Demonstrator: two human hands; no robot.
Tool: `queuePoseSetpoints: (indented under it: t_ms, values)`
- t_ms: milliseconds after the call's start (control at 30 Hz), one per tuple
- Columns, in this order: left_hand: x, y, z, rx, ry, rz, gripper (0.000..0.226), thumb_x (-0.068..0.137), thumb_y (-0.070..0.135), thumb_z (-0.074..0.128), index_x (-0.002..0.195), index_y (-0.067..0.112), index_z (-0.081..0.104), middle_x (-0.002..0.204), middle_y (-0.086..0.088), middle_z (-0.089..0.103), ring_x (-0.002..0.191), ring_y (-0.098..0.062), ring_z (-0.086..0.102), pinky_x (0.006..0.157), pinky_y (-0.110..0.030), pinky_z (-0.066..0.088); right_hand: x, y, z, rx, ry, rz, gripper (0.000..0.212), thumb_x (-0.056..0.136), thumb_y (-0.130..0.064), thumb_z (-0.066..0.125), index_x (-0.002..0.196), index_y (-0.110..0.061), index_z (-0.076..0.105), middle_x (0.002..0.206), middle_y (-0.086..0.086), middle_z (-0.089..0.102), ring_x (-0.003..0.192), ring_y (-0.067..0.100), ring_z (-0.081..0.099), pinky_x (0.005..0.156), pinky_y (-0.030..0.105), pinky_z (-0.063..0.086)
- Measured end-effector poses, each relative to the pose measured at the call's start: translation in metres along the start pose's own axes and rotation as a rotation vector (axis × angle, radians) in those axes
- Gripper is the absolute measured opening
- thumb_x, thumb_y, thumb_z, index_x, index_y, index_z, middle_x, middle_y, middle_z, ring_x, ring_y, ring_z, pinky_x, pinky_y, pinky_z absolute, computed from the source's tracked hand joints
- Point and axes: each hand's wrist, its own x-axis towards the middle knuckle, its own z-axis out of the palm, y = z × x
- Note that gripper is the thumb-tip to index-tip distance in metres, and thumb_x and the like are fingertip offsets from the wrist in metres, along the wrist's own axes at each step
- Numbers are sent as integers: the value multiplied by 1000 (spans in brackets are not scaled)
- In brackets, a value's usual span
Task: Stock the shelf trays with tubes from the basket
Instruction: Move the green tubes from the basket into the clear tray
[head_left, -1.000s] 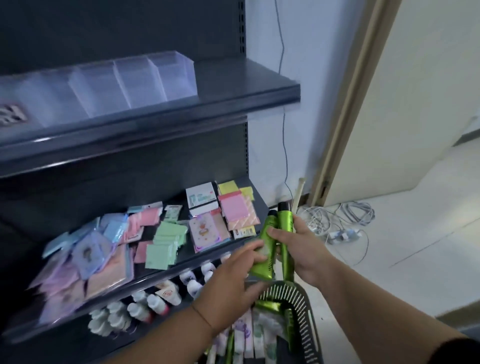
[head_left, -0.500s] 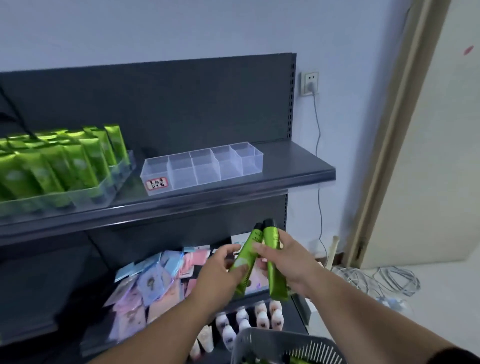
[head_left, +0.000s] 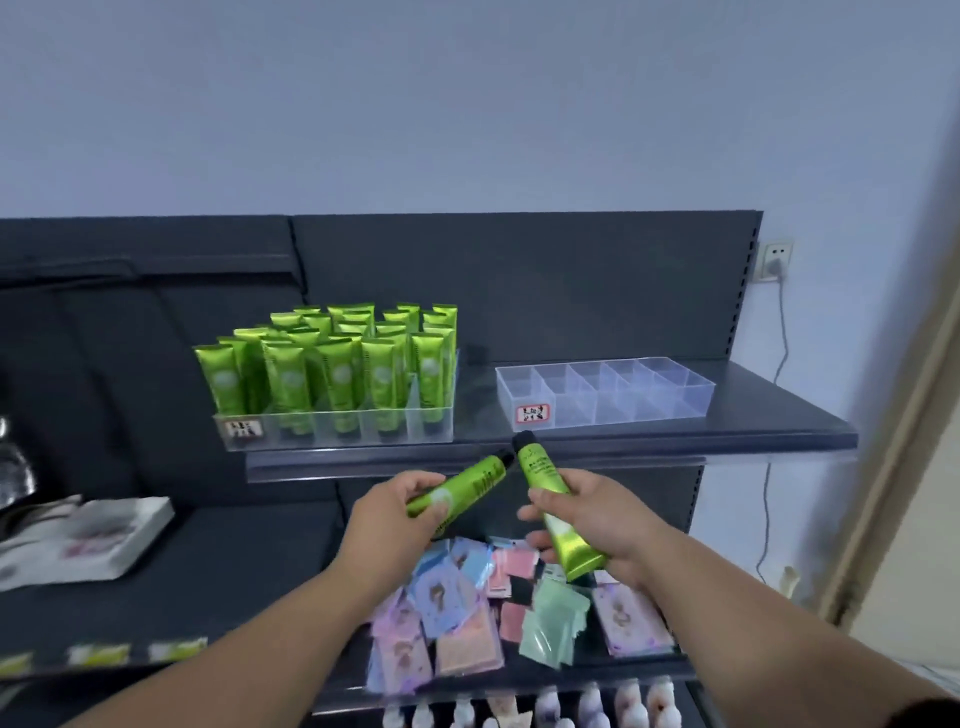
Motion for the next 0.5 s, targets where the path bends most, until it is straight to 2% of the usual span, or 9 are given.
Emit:
queuePoseSetpoints:
  t_ms: [67, 100, 167, 200, 300, 400, 500]
  values:
    - [2, -6, -33, 30, 36, 14, 21, 90, 25, 64, 109, 30, 63, 94, 12, 68, 70, 4, 62, 57, -8, 44, 3, -10, 26, -59, -5, -9, 16, 97, -20, 56, 113, -20, 54, 96, 15, 68, 62, 22, 66, 56, 34, 56]
    - [3, -8, -48, 39, 53, 16, 20, 90, 26, 64, 109, 32, 63, 95, 12, 69, 72, 0, 64, 61, -14, 49, 5, -16, 38, -67, -16, -5, 16, 98, -20, 54, 113, -23, 53, 96, 14, 67, 62, 22, 64, 55, 33, 55]
    - [7, -11, -76, 54, 92, 24, 20, 89, 28, 64, 108, 34, 63, 96, 11, 69, 77, -8, 66, 72, -31, 56, 7, -29, 59, -66, -60, 8, 19, 98, -10, 51, 111, -24, 51, 100, 15, 62, 62, 21, 62, 52, 31, 55]
    - [9, -12, -88, 66, 110, 34, 19, 89, 28, 64, 107, 34, 64, 95, 11, 68, 78, -9, 65, 73, -33, 56, 9, -35, 67, -87, -78, 9, 23, 97, -4, 51, 112, -21, 50, 102, 15, 60, 63, 20, 62, 52, 30, 55]
    - [17, -10, -116, 122, 144, 85, 22, 90, 29, 63, 111, 31, 63, 97, 13, 66, 79, -5, 62, 64, -20, 48, 17, -53, 82, -202, -51, -32, 32, 92, 2, 56, 119, -12, 48, 103, 15, 61, 72, 22, 69, 58, 31, 59]
    - [30, -1, -134, 158, 154, 118, 22, 91, 28, 62, 113, 30, 61, 99, 12, 65, 66, -3, 57, 50, -13, 39, 28, -70, 84, -324, 97, -109, 30, 86, 1, 66, 112, -7, 54, 94, 15, 68, 75, 24, 72, 65, 34, 61]
    - [49, 11, -144, 166, 200, 132, 15, 91, 30, 62, 105, 31, 61, 84, 10, 64, 49, -8, 48, 41, -15, 37, 43, -89, 78, -450, 262, -195, 28, 78, -3, 76, 102, -9, 61, 90, 13, 69, 64, 19, 69, 56, 29, 59]
